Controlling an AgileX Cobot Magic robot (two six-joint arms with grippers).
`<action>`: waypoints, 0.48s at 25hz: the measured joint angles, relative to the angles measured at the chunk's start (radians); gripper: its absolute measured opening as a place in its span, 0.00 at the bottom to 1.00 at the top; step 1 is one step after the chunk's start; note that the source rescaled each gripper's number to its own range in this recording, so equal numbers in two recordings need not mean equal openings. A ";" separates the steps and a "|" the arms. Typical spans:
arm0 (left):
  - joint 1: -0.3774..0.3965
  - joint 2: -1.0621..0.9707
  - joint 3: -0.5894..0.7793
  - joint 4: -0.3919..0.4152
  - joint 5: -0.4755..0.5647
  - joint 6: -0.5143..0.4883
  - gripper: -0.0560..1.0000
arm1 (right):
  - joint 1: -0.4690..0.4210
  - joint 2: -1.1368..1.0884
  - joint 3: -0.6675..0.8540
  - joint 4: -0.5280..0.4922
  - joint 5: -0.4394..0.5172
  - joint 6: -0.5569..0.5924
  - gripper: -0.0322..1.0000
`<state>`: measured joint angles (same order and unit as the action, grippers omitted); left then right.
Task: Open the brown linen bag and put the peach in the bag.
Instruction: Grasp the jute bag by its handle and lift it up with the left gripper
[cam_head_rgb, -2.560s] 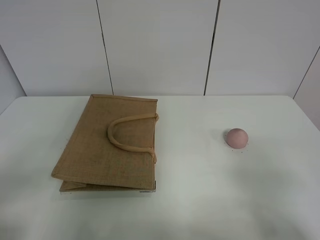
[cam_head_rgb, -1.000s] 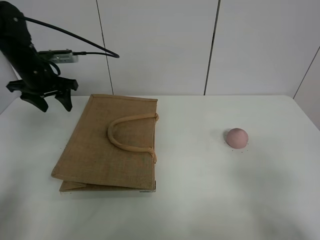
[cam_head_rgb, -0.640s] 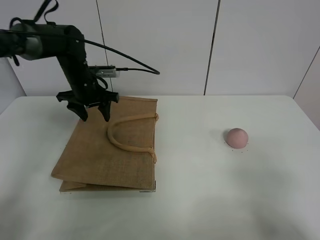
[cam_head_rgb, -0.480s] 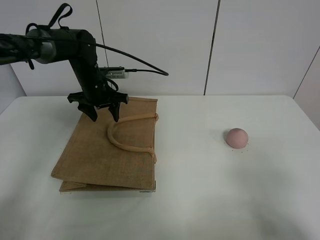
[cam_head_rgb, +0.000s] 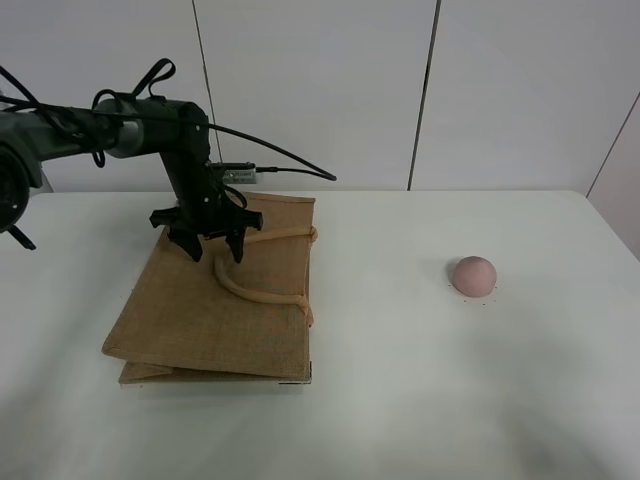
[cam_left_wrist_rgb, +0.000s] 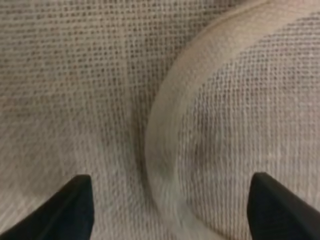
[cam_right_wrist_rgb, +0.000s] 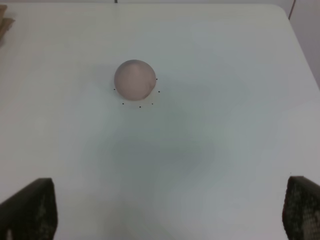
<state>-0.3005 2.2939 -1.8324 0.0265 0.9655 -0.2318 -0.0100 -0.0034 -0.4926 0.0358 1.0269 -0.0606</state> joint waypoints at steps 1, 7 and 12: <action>0.000 0.009 0.000 -0.003 -0.010 0.000 0.96 | 0.000 0.000 0.000 0.000 0.000 0.000 1.00; 0.000 0.066 -0.001 -0.006 -0.044 0.000 0.96 | 0.000 0.000 0.000 0.000 0.000 0.000 1.00; 0.000 0.094 -0.009 -0.006 -0.050 0.000 0.96 | 0.000 0.000 0.000 0.000 0.000 0.000 1.00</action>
<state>-0.3005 2.3876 -1.8413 0.0201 0.9155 -0.2318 -0.0100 -0.0034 -0.4926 0.0358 1.0269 -0.0606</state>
